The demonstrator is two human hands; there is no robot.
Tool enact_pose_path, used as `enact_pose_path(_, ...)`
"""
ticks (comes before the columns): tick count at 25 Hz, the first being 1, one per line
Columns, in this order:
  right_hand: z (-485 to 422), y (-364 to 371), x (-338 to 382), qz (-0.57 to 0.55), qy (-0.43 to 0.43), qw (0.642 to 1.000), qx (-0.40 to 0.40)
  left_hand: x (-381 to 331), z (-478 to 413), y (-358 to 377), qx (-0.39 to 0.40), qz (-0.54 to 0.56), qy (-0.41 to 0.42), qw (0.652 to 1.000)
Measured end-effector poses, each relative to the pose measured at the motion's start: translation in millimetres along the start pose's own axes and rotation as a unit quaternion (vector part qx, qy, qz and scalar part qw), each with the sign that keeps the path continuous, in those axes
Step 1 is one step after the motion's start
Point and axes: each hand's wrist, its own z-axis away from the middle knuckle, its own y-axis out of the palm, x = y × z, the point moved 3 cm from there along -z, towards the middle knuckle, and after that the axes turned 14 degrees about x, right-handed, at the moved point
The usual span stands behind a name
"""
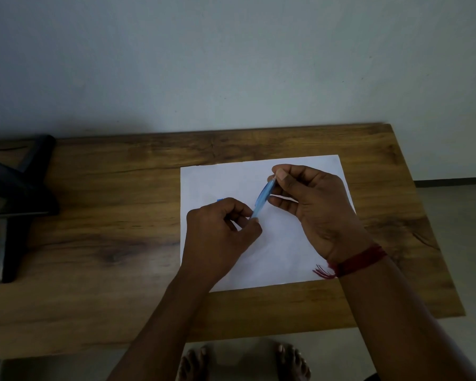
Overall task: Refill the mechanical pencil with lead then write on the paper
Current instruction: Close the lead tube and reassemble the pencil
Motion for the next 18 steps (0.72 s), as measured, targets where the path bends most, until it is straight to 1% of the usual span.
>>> enact_pose_path(5,0.0,0.3,-0.9,0.001,0.003,1.0,-0.006,0.8,-0.1,-2.6,-0.005,-0.003,-0.008,1.0)
enact_pose_path(12,1.1,1.5,-3.1,-0.043,0.023,0.999,-0.009,-0.4,-2.0,-0.8,0.002,-0.003,-0.011,1.0)
enact_pose_path(18,2.0,3.5,-3.1,-0.101,0.028,0.994,-0.01,-1.2,-3.1,0.6,-0.011,-0.008,-0.012,1.0)
